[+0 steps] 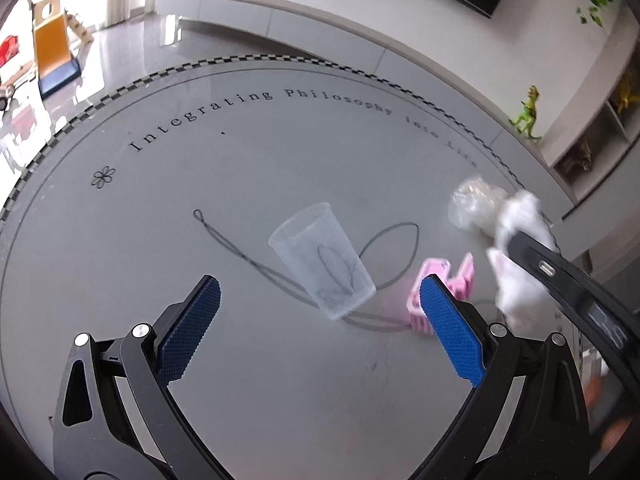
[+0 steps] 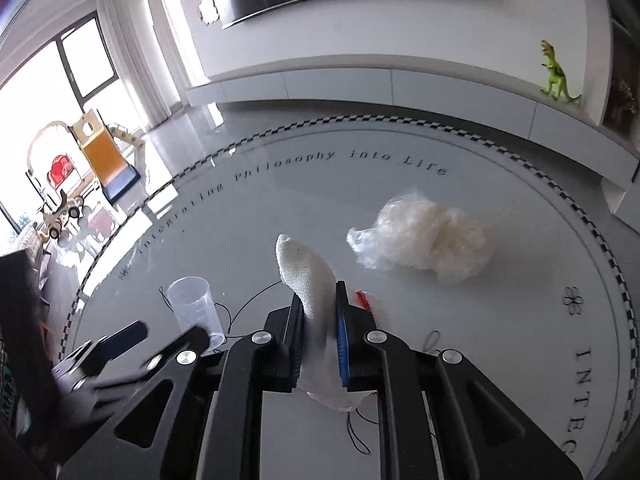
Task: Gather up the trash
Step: 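Grasp the white cloth with the right tool while the left tool grasps the clear plastic cup, then carry the clear cup and white cloth over the black bin and open both tools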
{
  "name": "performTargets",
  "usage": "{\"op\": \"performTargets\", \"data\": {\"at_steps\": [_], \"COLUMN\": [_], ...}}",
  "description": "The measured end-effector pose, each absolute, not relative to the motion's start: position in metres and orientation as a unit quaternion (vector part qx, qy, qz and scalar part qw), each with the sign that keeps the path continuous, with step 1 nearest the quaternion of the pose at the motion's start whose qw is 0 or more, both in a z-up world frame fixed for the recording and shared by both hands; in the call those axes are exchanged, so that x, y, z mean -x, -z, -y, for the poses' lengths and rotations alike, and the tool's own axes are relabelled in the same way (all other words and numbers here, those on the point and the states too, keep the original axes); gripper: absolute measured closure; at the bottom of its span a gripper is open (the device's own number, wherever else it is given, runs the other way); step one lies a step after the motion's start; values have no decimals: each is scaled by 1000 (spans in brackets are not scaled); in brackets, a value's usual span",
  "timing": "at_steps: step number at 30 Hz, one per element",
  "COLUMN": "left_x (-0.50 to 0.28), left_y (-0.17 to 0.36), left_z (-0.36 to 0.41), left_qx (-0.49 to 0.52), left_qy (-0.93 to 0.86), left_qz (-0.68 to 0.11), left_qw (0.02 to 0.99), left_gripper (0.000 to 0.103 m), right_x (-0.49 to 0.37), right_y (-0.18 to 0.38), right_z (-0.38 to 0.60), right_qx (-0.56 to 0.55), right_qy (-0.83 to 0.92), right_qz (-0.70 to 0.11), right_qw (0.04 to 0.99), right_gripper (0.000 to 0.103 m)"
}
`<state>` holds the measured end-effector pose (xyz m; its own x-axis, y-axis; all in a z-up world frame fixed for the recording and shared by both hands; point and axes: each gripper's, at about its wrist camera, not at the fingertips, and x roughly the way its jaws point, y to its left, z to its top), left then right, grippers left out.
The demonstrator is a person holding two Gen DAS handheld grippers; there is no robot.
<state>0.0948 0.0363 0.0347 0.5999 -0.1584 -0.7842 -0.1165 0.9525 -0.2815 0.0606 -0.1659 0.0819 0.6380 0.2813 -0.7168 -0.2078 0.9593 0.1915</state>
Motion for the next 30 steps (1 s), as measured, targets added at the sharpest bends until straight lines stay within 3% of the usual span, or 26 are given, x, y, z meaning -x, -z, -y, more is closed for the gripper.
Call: {"op": "performTargets", "data": {"at_steps": [3, 4, 5, 6, 10, 30], "left_x": [-109, -113, -116, -120, -123, 0], "left_y": [-31, -30, -29, -26, -22, -86], "left_z": [-31, -28, -27, -25, -17, 42], "left_qx": [155, 149, 143, 131, 108, 46], "left_qy": [-1, -5, -8, -12, -11, 66], "left_qz": [-451, -452, -454, -459, -463, -411], "left_qw": [879, 879, 880, 878, 880, 908], "left_gripper": [6, 11, 19, 41, 63, 64], "right_x": [-57, -56, -54, -54, -52, 23], "right_y": [-82, -82, -81, -80, -80, -112], "right_z": [174, 178, 181, 184, 194, 255], "right_qx": [-50, -52, -53, -54, -61, -95], "right_qy": [-132, -131, -130, -129, -125, -103], "right_qz": [-405, -405, -405, -406, -406, -376], "right_qw": [903, 903, 903, 903, 903, 916], "right_gripper": [88, 88, 88, 88, 88, 88]}}
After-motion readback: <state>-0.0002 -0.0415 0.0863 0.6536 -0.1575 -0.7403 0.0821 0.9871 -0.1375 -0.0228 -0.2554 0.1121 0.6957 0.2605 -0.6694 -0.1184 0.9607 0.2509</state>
